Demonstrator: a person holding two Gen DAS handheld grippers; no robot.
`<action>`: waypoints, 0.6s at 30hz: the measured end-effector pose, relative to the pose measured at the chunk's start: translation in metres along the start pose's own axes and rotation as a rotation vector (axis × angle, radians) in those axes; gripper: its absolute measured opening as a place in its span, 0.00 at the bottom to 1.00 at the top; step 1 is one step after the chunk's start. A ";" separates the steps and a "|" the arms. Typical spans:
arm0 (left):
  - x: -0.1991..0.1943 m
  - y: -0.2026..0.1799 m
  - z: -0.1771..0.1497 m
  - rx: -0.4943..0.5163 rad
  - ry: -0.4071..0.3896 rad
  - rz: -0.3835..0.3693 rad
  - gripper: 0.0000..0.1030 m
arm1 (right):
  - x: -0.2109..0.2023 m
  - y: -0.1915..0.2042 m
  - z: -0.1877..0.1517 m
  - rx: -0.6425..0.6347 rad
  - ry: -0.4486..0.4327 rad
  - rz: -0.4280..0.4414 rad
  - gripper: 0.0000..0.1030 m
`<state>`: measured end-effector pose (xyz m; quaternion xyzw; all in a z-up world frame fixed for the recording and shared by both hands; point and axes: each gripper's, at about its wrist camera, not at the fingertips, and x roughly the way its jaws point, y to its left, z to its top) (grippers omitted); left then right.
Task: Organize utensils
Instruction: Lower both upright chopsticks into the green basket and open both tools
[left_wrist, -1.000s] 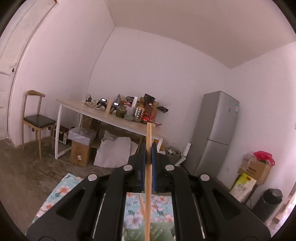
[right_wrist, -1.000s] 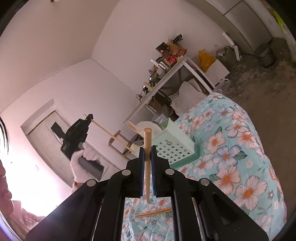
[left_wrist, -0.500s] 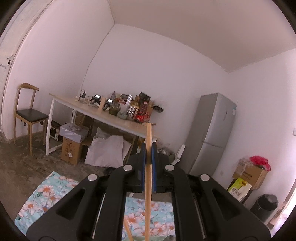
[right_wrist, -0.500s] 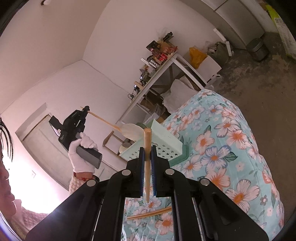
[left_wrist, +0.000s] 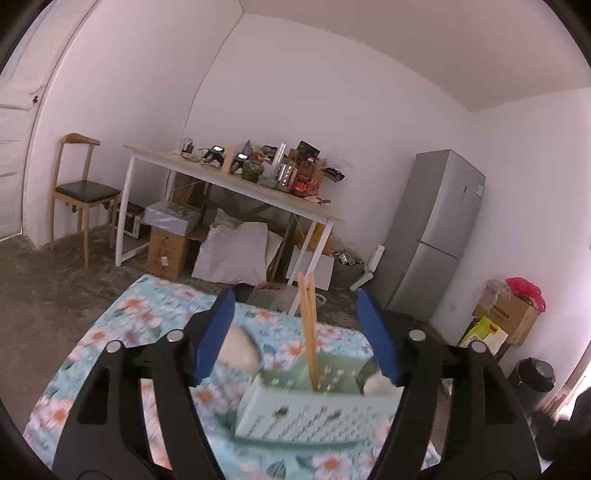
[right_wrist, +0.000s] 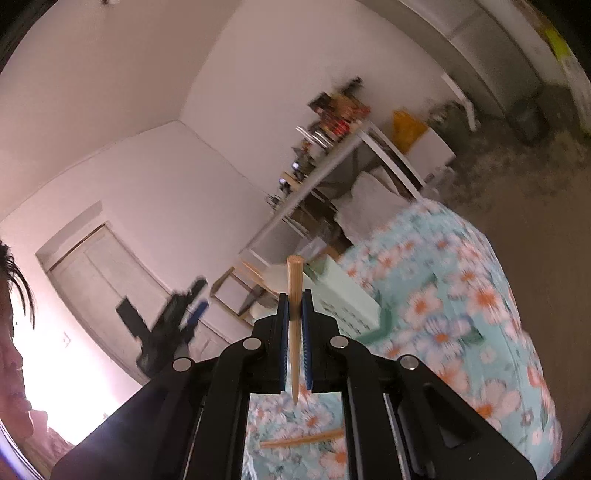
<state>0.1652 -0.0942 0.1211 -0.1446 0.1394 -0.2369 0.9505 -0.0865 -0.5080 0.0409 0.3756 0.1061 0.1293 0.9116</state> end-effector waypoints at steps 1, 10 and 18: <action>-0.009 0.001 -0.003 0.015 0.003 0.002 0.73 | 0.000 0.009 0.006 -0.026 -0.013 0.010 0.07; -0.056 0.022 -0.057 0.079 0.125 0.008 0.86 | 0.032 0.105 0.064 -0.295 -0.096 0.052 0.07; -0.070 0.040 -0.109 0.121 0.293 -0.006 0.86 | 0.100 0.161 0.075 -0.554 -0.088 -0.075 0.07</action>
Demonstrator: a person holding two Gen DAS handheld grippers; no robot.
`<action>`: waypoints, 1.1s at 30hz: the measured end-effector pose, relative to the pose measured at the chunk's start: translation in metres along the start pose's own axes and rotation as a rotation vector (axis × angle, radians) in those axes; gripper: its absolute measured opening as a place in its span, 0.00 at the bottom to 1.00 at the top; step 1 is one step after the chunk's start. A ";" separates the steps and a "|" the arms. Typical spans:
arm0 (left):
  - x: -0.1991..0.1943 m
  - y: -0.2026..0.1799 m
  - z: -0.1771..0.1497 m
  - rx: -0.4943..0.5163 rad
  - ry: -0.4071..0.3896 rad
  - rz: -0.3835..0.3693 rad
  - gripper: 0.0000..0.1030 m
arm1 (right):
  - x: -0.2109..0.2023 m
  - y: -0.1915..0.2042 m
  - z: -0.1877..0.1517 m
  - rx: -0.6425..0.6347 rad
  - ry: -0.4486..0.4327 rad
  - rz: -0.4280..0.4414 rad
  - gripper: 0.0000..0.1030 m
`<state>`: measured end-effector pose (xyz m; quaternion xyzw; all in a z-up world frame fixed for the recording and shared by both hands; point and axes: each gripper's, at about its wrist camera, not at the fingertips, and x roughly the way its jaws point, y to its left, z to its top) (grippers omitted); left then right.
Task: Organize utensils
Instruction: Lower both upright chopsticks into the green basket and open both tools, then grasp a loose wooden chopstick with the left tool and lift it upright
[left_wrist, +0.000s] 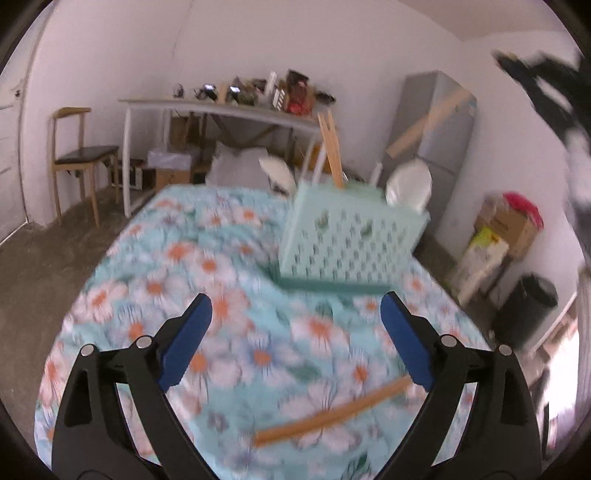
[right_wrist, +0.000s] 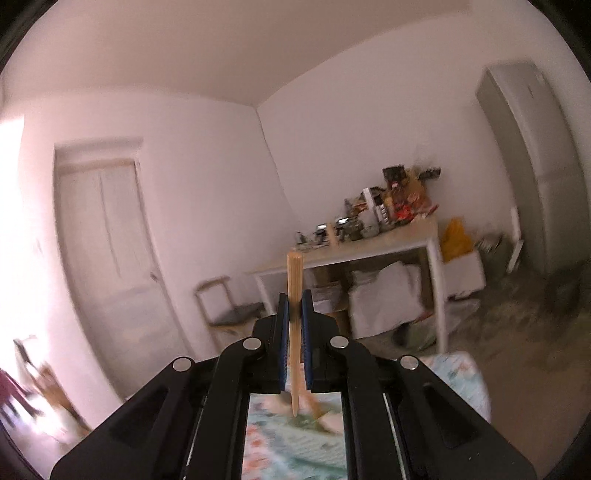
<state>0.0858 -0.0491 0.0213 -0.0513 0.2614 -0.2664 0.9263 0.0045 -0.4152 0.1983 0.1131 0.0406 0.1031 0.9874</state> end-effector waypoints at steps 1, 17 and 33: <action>0.000 0.000 -0.005 0.006 0.005 -0.003 0.86 | 0.008 0.006 -0.002 -0.035 0.009 -0.018 0.07; -0.004 0.009 -0.027 -0.009 0.021 -0.030 0.87 | 0.028 0.053 -0.064 -0.246 0.101 -0.112 0.43; 0.018 -0.033 -0.034 0.105 0.141 -0.109 0.87 | -0.062 -0.052 -0.205 0.385 0.458 -0.120 0.51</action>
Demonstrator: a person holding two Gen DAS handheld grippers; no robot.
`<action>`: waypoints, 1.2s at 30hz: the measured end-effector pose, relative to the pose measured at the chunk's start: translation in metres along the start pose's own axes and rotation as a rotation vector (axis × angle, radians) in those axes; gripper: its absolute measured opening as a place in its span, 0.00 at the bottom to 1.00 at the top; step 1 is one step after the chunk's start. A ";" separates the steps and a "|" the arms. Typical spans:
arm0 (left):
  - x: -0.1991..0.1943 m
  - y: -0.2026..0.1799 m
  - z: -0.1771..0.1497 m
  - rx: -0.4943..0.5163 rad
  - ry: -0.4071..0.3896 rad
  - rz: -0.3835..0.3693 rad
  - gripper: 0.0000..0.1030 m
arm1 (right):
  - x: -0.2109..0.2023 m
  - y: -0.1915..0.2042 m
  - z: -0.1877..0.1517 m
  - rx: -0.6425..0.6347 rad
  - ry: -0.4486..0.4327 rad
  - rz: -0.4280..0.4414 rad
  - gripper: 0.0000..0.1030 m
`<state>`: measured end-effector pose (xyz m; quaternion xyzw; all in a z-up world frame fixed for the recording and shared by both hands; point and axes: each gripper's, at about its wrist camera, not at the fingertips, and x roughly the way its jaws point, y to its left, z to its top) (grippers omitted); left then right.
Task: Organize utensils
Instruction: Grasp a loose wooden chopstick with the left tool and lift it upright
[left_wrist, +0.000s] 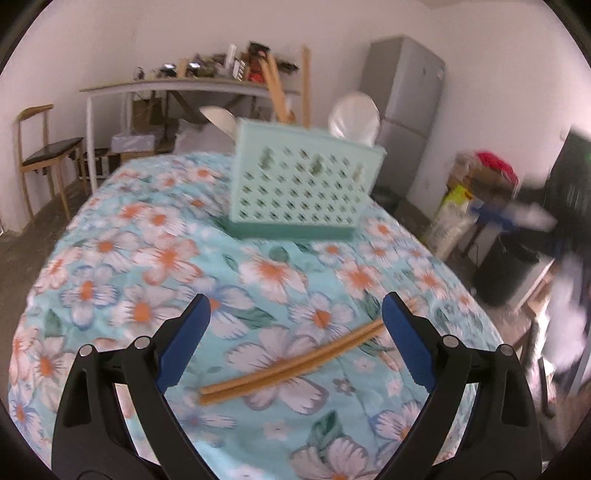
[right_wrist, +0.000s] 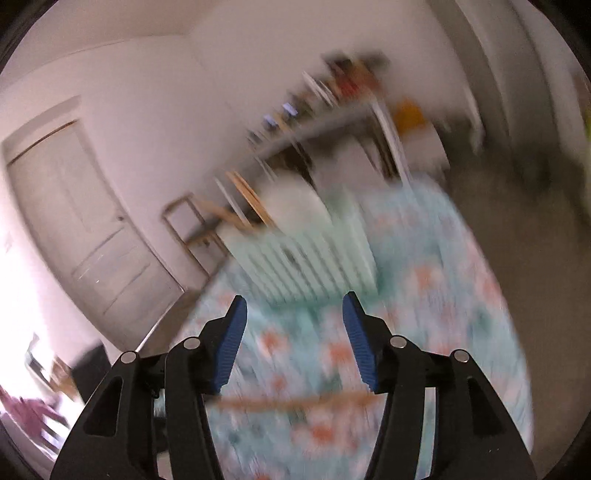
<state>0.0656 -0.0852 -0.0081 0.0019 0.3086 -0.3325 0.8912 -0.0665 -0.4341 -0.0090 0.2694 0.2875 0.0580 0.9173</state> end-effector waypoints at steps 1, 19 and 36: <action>0.003 -0.004 -0.001 0.013 0.015 -0.002 0.87 | 0.004 -0.012 -0.012 0.050 0.028 0.002 0.51; 0.067 -0.126 -0.059 0.829 0.150 0.247 0.20 | 0.026 -0.068 -0.028 0.228 0.069 0.084 0.51; 0.083 -0.140 -0.058 0.937 0.121 0.274 0.11 | 0.020 -0.098 -0.035 0.307 0.038 0.124 0.50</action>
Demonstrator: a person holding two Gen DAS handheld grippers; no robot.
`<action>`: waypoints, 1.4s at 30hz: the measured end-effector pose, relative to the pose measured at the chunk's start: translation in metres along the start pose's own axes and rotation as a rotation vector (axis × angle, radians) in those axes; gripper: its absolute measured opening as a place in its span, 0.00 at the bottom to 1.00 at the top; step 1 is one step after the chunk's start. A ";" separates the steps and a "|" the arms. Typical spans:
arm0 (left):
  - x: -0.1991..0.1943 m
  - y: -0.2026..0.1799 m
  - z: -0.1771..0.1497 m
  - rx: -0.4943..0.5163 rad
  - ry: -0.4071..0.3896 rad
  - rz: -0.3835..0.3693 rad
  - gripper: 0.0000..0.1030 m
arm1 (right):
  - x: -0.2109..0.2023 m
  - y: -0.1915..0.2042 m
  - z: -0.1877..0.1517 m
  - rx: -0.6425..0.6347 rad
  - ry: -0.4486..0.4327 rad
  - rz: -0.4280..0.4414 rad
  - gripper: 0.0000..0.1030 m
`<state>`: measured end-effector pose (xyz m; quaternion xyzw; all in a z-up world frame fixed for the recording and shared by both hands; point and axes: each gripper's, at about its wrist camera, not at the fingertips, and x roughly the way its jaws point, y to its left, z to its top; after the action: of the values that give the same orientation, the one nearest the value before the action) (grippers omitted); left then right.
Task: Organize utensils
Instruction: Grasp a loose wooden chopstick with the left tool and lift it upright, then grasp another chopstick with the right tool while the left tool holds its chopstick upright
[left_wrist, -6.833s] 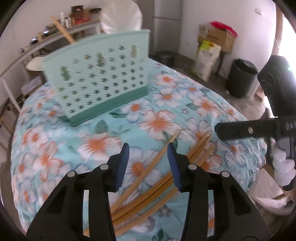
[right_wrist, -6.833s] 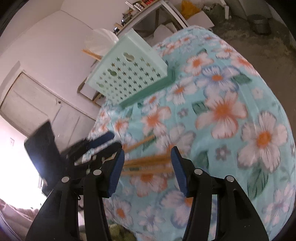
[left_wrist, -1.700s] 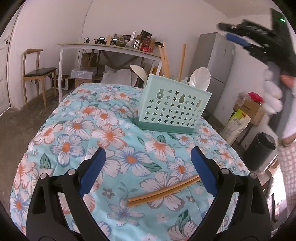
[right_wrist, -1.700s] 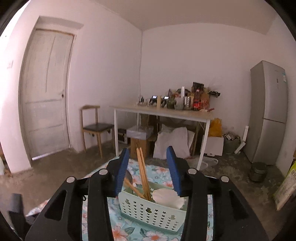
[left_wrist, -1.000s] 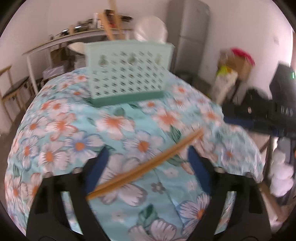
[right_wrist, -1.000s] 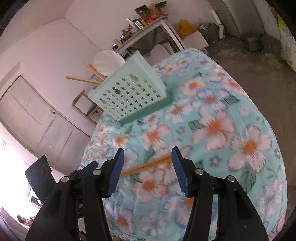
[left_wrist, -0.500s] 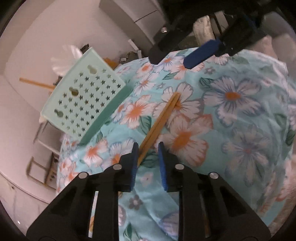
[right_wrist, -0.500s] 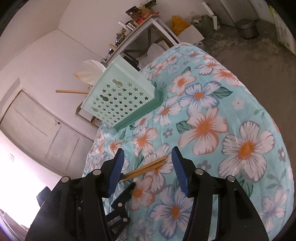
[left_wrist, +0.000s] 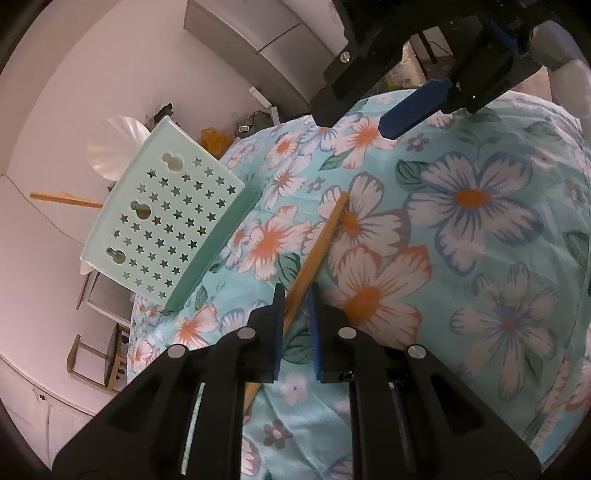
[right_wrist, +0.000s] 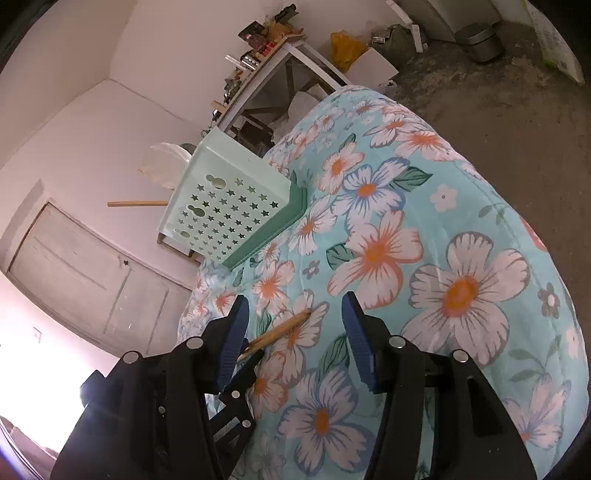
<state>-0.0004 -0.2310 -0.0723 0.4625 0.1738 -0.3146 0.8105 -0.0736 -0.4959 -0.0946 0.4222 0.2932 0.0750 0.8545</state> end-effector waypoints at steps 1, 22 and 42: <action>-0.003 0.001 0.001 0.001 -0.010 0.005 0.10 | -0.001 0.000 0.000 0.000 -0.002 0.000 0.50; -0.065 0.182 -0.040 -0.780 -0.151 -0.108 0.05 | 0.022 0.042 -0.012 0.087 0.109 0.073 0.50; -0.071 0.235 -0.134 -1.238 -0.202 -0.284 0.05 | 0.097 0.033 -0.016 0.249 0.136 -0.106 0.38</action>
<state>0.1056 -0.0031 0.0506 -0.1505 0.3054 -0.3022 0.8904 0.0006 -0.4274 -0.1195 0.5027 0.3792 0.0212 0.7766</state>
